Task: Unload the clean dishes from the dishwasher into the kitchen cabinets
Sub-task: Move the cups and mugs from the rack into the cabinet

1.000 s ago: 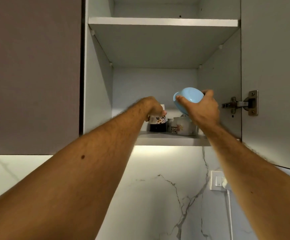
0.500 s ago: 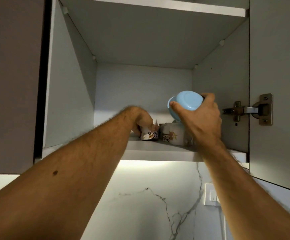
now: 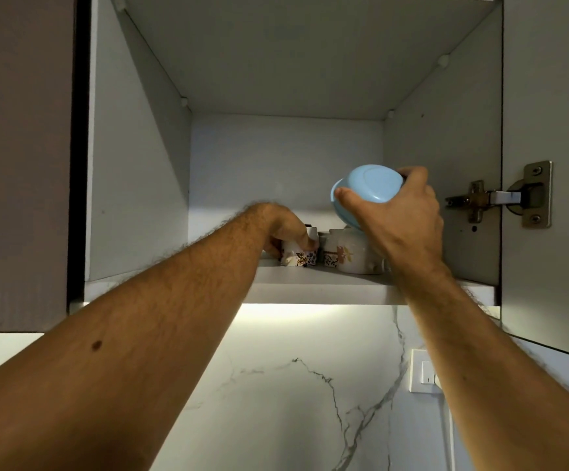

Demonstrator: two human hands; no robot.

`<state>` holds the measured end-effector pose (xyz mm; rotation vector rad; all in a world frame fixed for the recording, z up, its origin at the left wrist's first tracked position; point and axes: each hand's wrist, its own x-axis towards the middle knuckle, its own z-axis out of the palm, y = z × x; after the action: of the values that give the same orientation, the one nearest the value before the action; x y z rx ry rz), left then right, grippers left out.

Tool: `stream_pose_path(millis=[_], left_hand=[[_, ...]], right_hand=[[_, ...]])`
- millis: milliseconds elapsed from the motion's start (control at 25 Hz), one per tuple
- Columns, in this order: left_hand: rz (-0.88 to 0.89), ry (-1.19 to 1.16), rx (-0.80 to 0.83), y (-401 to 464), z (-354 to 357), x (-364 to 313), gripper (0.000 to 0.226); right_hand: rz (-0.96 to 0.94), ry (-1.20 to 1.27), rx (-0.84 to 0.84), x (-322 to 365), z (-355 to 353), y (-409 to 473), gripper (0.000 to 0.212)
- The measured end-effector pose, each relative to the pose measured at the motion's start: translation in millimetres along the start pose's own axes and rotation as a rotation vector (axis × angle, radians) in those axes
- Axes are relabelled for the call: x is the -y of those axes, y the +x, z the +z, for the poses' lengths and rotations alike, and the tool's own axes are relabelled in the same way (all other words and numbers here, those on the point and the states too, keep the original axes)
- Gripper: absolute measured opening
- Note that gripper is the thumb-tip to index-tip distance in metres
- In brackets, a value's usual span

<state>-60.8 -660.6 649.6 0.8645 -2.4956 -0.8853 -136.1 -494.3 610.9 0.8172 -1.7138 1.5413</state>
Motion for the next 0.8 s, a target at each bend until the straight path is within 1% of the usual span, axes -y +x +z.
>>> stream_pose_path(millis=[200, 400, 480, 520, 600, 640, 720, 800], left_hand=[[0.035, -0.010, -0.038, -3.9, 2.1, 4.1, 0.073], [0.039, 0.081, -0.096, -8.6, 5.8, 7.7, 0.081], [0.049, 0.184, -0.121, -17.6, 4.4, 6.2, 0.086], [0.067, 0.281, -0.168, -23.8, 1.6, 6.2, 0.084], [0.095, 0.468, -0.340, -38.1, -12.3, 10.8, 0.069], [0.091, 0.511, -0.401, -46.6, -21.8, 15.7, 0.061], [0.044, 0.534, -0.422, -69.6, -39.3, 33.6, 0.057], [-0.026, 0.583, -0.402, -89.4, -47.5, 59.0, 0.063]], right_hand=[[0.007, 0.009, 0.022, -0.5, -0.6, -0.2, 0.096], [0.021, -0.006, 0.059, -2.6, -0.1, -1.4, 0.097], [0.034, -0.002, 0.064, -3.7, -0.5, 1.4, 0.097], [0.049, 0.008, 0.067, -4.6, -0.7, 2.3, 0.097], [0.052, 0.046, 0.081, -5.6, 0.7, 3.5, 0.097], [0.035, 0.077, 0.086, -5.8, 0.9, 3.4, 0.097], [-0.021, 0.128, 0.090, -2.8, 0.3, 0.9, 0.096], [-0.074, 0.100, 0.057, 2.4, -4.0, -4.0, 0.094]])
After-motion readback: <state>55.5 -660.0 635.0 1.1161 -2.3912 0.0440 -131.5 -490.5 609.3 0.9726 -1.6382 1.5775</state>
